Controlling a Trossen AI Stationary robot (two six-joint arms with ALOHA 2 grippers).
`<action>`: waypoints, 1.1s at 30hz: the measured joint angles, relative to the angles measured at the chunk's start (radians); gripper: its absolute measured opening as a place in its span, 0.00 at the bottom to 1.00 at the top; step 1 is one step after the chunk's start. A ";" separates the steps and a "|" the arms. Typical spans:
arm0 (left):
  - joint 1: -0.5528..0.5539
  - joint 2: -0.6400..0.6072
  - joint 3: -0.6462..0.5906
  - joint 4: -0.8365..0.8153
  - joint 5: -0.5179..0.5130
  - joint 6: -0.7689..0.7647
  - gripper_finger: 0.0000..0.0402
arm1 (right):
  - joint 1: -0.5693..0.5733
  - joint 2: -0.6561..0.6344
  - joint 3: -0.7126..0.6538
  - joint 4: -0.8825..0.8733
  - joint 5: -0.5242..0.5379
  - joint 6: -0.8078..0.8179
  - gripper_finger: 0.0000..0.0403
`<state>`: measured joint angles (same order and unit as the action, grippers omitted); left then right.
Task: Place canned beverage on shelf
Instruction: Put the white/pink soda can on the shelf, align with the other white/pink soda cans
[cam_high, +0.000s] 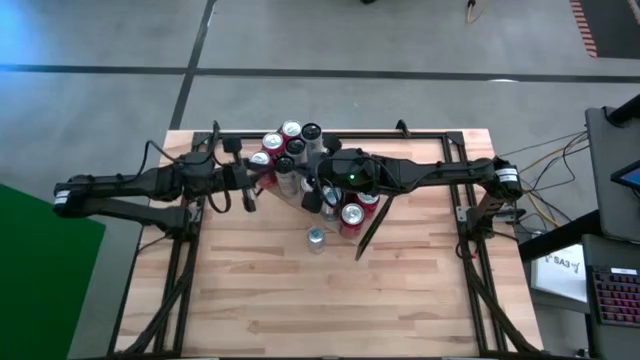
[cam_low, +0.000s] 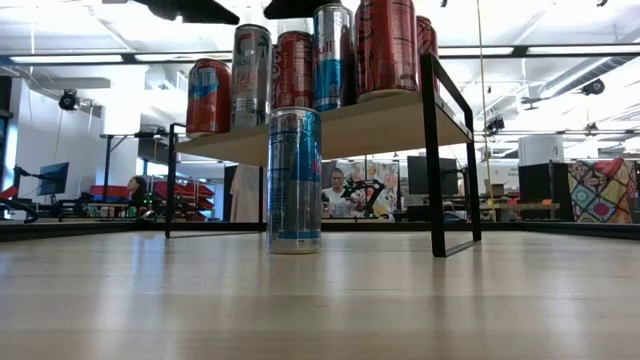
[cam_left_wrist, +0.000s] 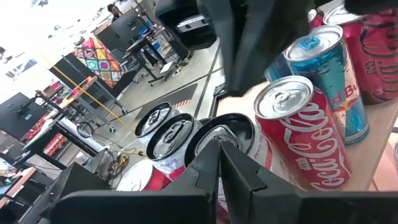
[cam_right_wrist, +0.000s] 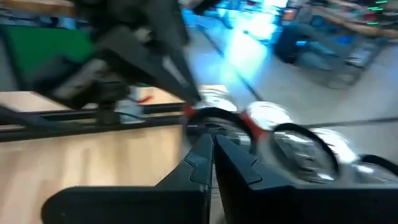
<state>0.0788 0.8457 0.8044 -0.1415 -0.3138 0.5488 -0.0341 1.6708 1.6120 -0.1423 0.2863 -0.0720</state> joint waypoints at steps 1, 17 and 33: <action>0.000 -0.002 0.004 -0.001 0.001 -0.001 0.00 | 0.000 -0.001 0.002 -0.004 0.028 -0.004 0.02; 0.000 -0.013 0.046 0.010 0.014 -0.008 0.00 | -0.059 0.000 0.112 -0.137 0.098 0.027 0.02; 0.000 -0.043 0.046 0.061 0.014 -0.008 0.00 | -0.117 0.002 0.111 -0.152 0.043 0.062 0.02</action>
<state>0.0788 0.8024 0.8505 -0.0810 -0.2996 0.5407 -0.1516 1.6727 1.7229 -0.2943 0.3293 -0.0105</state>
